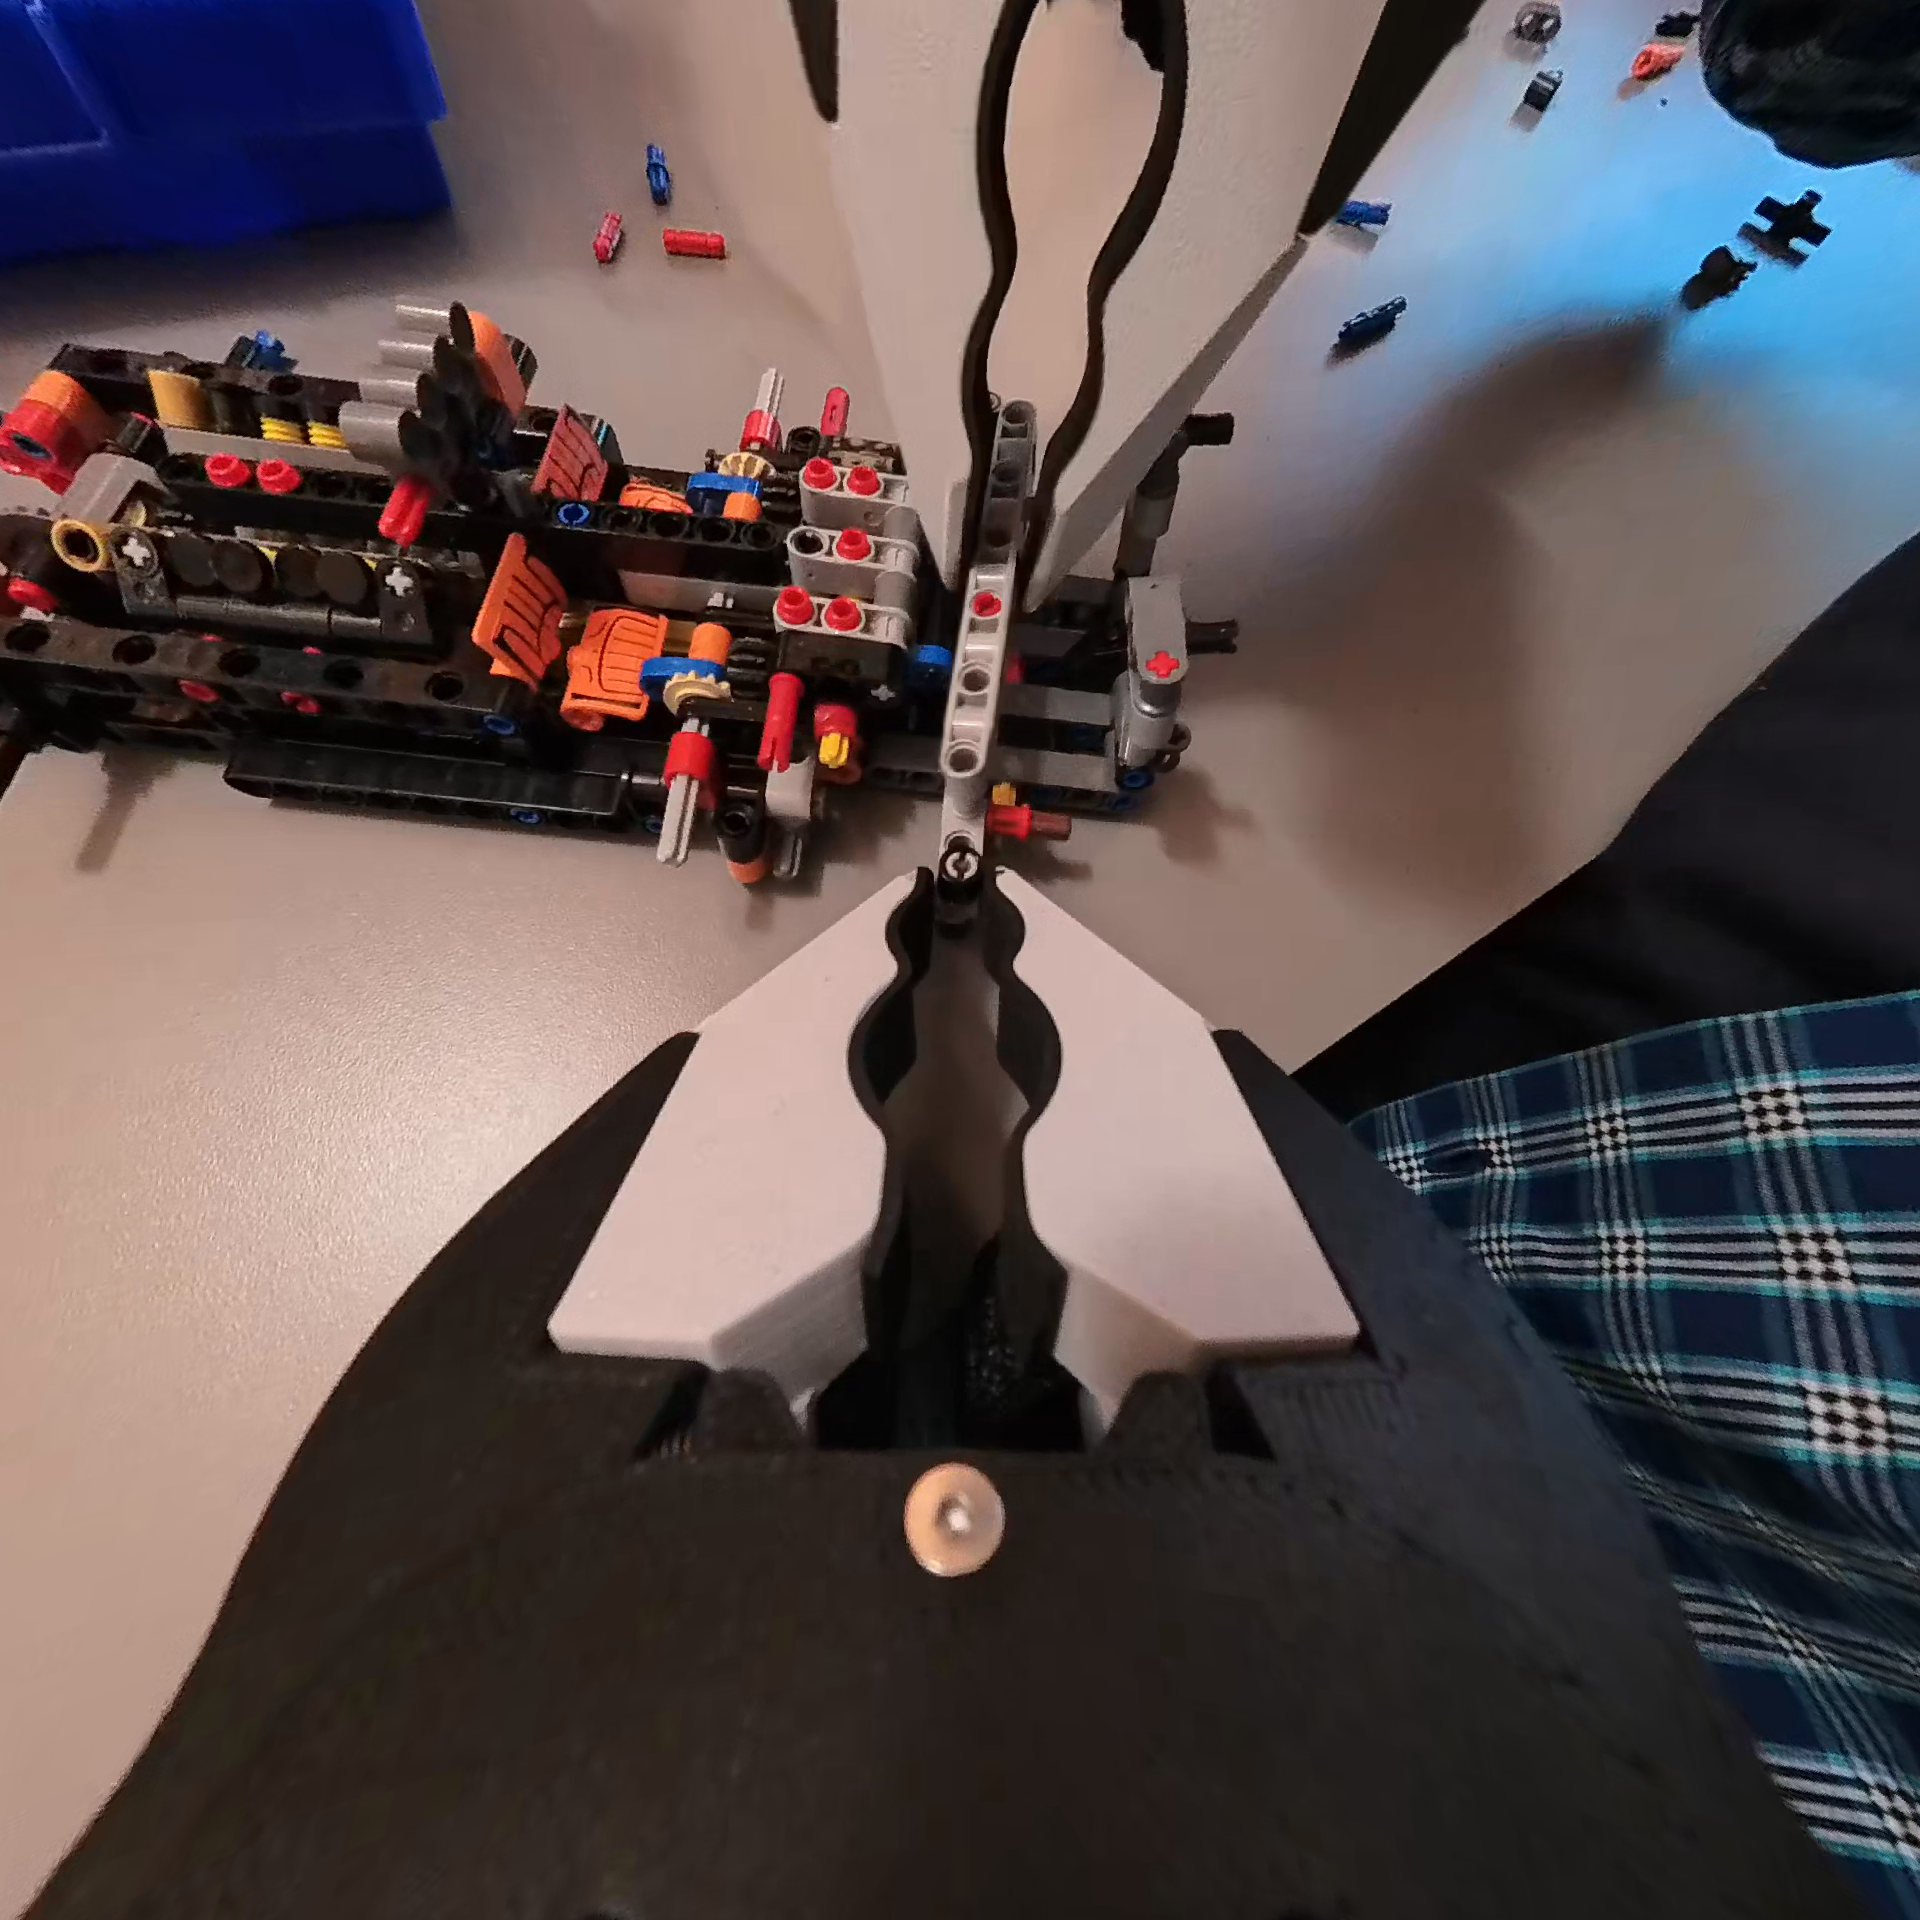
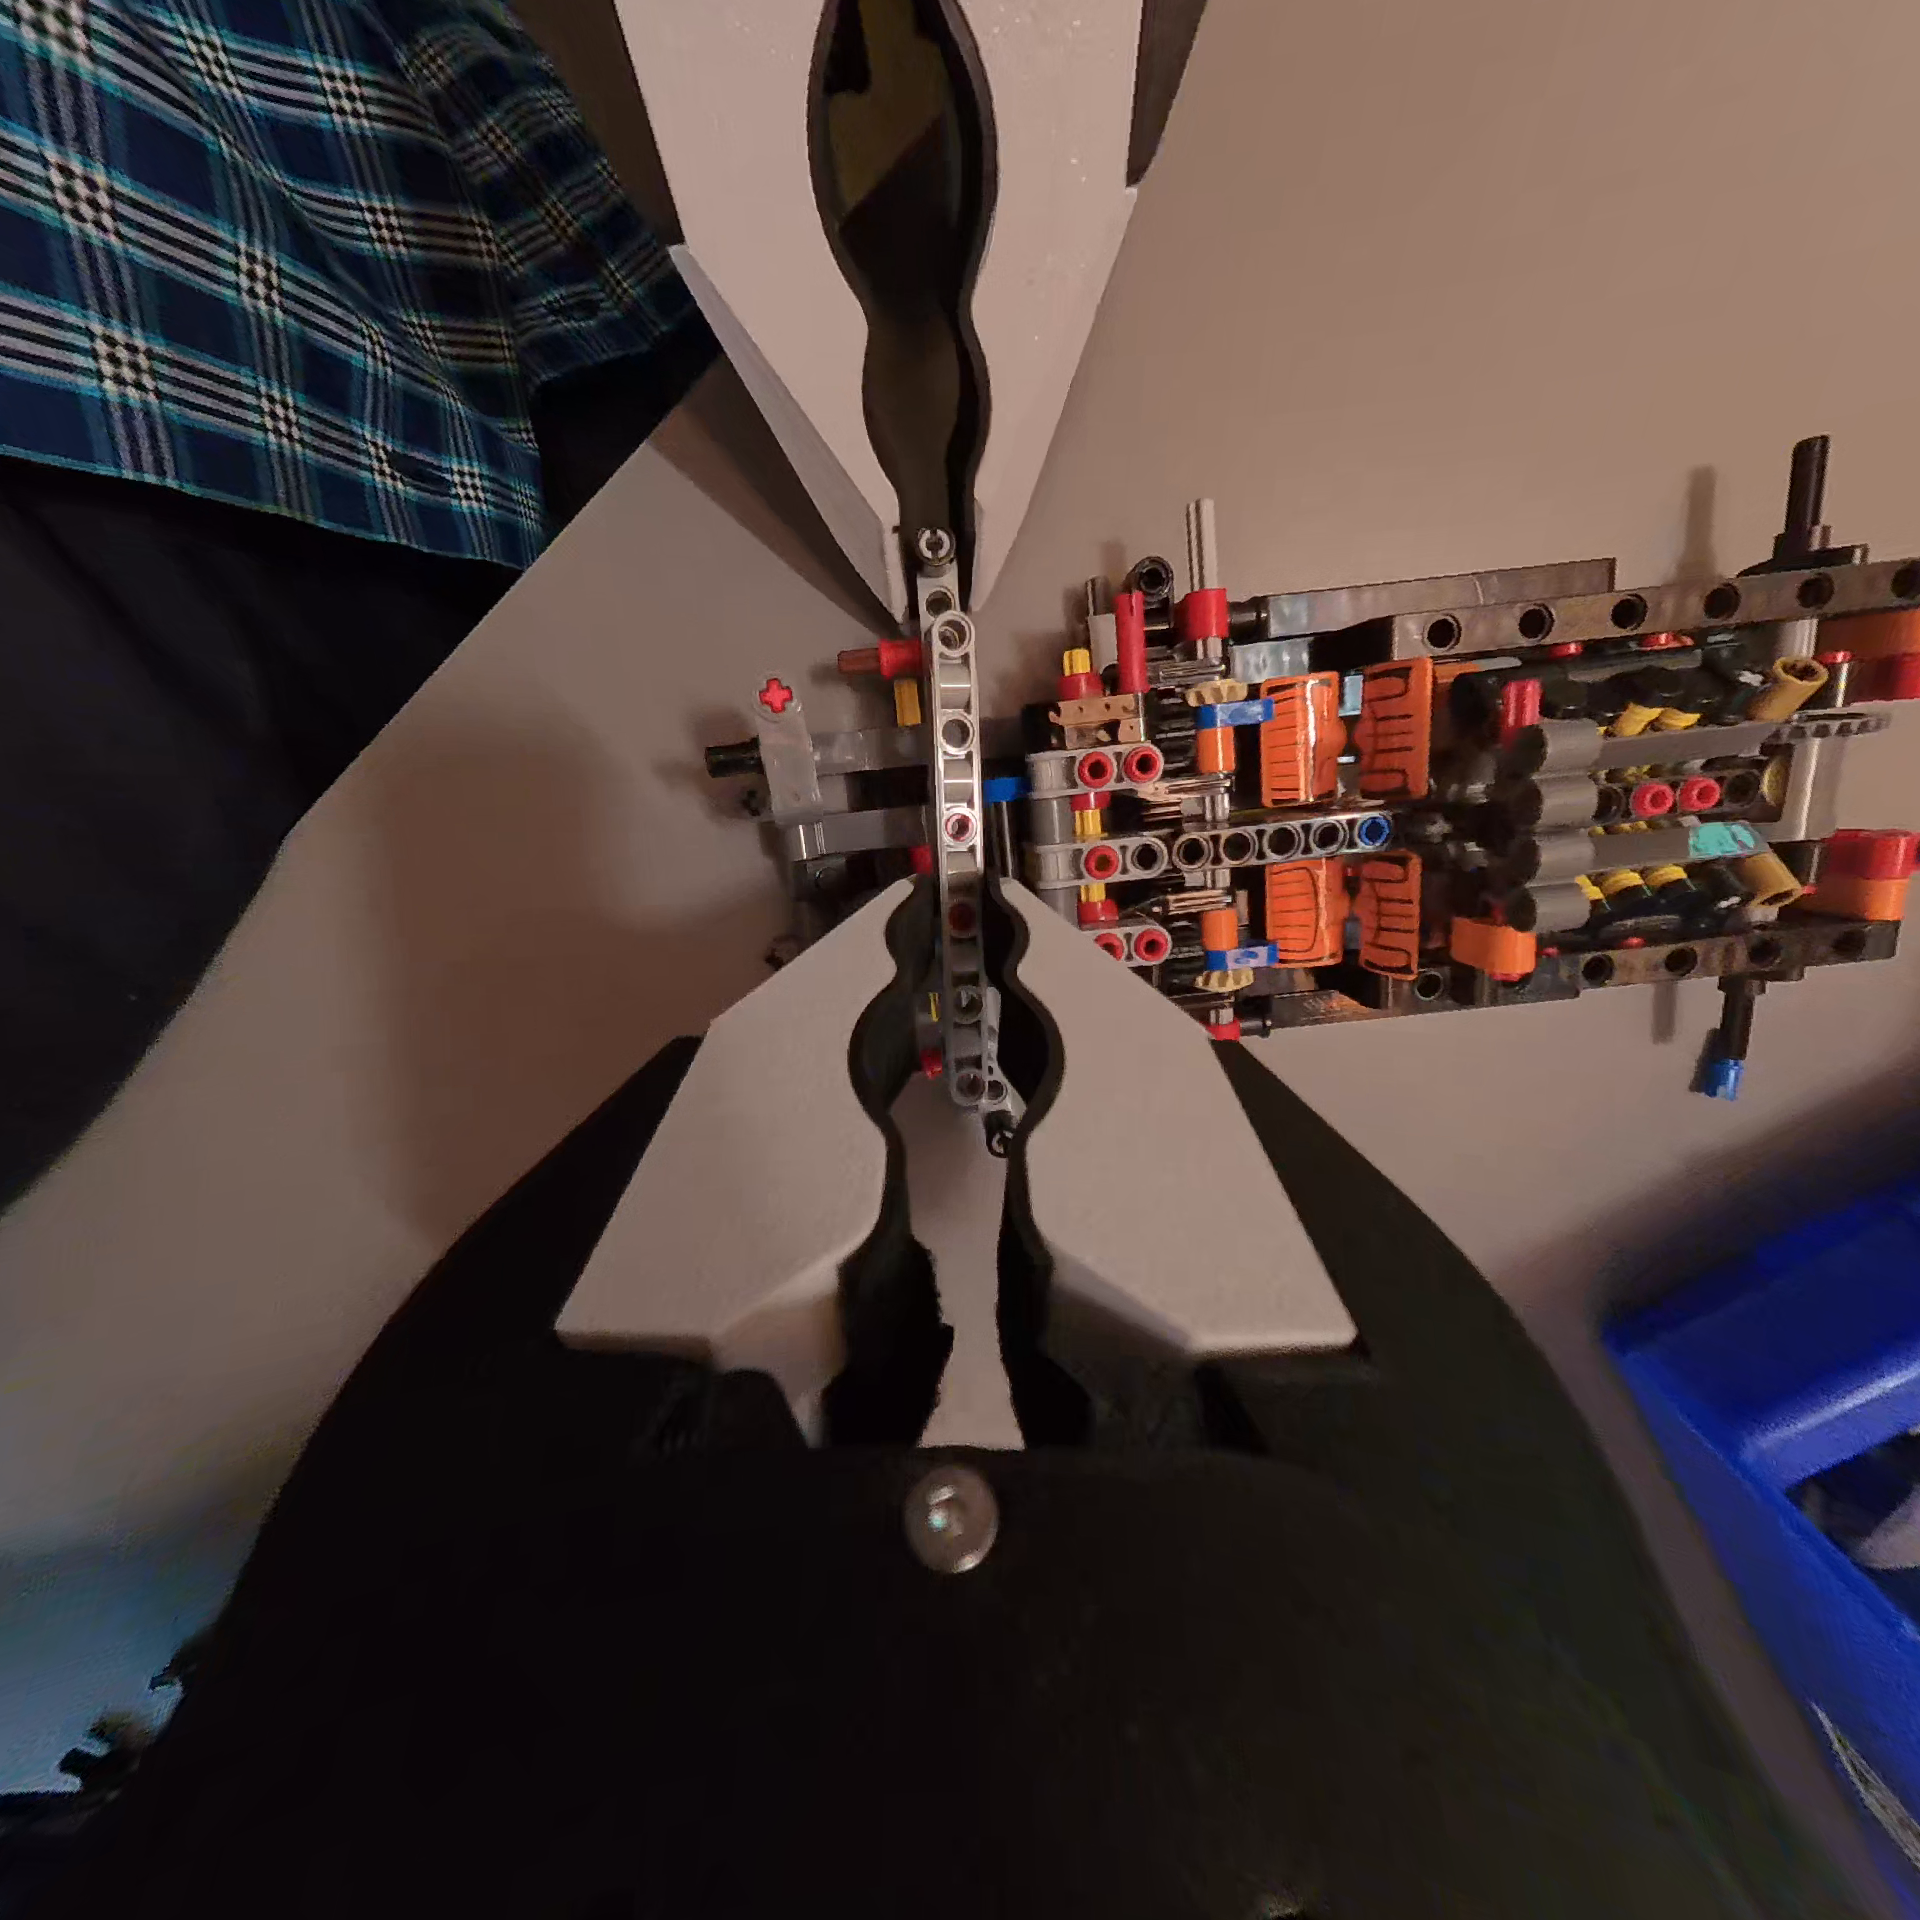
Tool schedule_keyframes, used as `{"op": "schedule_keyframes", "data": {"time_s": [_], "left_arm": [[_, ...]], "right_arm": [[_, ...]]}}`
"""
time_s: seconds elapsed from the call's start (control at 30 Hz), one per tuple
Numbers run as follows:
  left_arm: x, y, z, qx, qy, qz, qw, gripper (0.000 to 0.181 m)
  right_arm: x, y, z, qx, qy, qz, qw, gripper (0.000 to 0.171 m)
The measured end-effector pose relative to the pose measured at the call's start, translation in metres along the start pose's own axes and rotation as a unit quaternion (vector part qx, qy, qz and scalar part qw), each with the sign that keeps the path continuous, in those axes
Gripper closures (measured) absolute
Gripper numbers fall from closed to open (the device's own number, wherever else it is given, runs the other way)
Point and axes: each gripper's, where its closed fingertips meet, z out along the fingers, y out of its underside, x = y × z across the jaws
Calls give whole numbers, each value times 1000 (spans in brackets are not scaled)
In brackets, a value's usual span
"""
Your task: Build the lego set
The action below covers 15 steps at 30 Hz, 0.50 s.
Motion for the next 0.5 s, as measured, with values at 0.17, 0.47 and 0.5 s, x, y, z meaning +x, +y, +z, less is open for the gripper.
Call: {"op": "schedule_keyframes", "data": {"time_s": [0.17, 0.47, 0.5], "left_arm": [[-3, -1, -2, 5, -9, -1, 1000, 170], [1, -20, -5, 31, -14, 16, 999, 164], [0, -20, -3, 27, -15, 19, 999, 164]], "right_arm": [[0, 1, 0, -10, 10, -5, 1000, 165], [0, 1, 1, -10, 22, -4, 1000, 164], [0, 1, 1, -11, 23, -5, 1000, 164]]}}
